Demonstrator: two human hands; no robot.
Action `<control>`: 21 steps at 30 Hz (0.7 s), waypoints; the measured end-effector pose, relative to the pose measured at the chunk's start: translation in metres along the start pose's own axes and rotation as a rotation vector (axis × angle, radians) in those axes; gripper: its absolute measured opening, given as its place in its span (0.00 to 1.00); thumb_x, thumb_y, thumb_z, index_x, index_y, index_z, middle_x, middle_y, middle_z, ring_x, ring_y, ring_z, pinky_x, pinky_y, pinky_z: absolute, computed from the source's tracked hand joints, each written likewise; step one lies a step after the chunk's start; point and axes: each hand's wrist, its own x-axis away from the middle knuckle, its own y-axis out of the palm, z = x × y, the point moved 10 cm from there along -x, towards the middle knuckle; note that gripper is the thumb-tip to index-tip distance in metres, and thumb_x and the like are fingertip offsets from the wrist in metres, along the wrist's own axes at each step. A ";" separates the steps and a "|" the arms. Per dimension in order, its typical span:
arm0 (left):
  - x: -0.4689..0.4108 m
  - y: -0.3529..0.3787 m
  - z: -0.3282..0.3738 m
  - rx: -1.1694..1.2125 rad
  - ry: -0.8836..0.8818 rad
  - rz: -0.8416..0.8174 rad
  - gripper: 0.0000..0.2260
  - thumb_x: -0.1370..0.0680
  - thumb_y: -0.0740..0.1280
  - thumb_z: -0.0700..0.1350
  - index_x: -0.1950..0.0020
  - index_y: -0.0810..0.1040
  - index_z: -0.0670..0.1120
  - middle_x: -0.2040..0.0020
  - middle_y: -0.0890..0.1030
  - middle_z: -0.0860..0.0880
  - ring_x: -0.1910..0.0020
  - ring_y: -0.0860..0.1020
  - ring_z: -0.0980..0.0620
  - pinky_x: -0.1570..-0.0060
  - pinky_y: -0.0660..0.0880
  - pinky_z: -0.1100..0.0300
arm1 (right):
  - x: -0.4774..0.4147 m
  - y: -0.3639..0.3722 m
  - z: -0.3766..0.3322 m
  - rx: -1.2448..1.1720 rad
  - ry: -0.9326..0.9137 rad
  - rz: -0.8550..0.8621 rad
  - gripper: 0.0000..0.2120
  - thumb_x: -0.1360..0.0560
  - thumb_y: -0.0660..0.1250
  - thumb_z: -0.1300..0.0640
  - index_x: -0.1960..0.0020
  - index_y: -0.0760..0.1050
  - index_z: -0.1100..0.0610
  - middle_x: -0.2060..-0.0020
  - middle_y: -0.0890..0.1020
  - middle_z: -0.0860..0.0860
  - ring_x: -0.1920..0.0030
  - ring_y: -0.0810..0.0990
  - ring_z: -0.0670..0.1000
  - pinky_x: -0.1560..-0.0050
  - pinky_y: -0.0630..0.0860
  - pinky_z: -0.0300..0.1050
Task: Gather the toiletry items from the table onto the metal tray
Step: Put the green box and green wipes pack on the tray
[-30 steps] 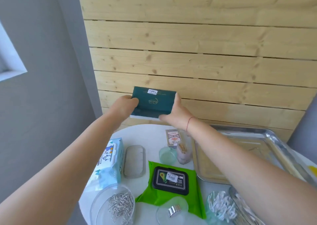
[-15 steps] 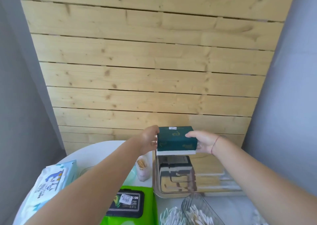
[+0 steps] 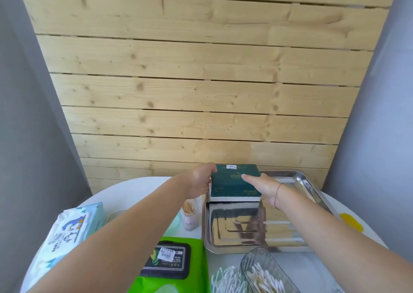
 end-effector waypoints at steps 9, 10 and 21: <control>0.113 -0.096 0.032 -0.398 0.235 0.180 0.23 0.28 0.66 0.47 0.33 0.73 0.45 0.36 0.76 0.47 0.36 0.72 0.49 0.39 0.66 0.60 | 0.100 0.024 -0.106 0.573 -0.659 0.265 0.31 0.25 0.64 0.48 0.26 0.57 0.55 0.26 0.58 0.53 0.26 0.57 0.56 0.29 0.59 0.49; 0.126 -0.100 0.023 -0.496 0.220 0.169 0.25 0.29 0.67 0.47 0.31 0.71 0.47 0.34 0.75 0.49 0.35 0.71 0.51 0.41 0.66 0.61 | 0.118 0.041 -0.113 0.609 -0.745 0.195 0.29 0.25 0.64 0.49 0.27 0.61 0.54 0.27 0.62 0.52 0.27 0.59 0.54 0.30 0.60 0.46; 0.154 -0.070 -0.102 -1.478 0.134 -0.061 0.52 0.34 0.76 0.54 0.22 0.44 0.48 0.22 0.53 0.48 0.23 0.54 0.47 0.25 0.52 0.51 | 0.160 0.194 -0.018 1.521 -0.751 -0.351 0.44 0.39 0.74 0.37 0.30 0.61 0.53 0.34 0.70 0.54 0.31 0.64 0.56 0.32 0.57 0.57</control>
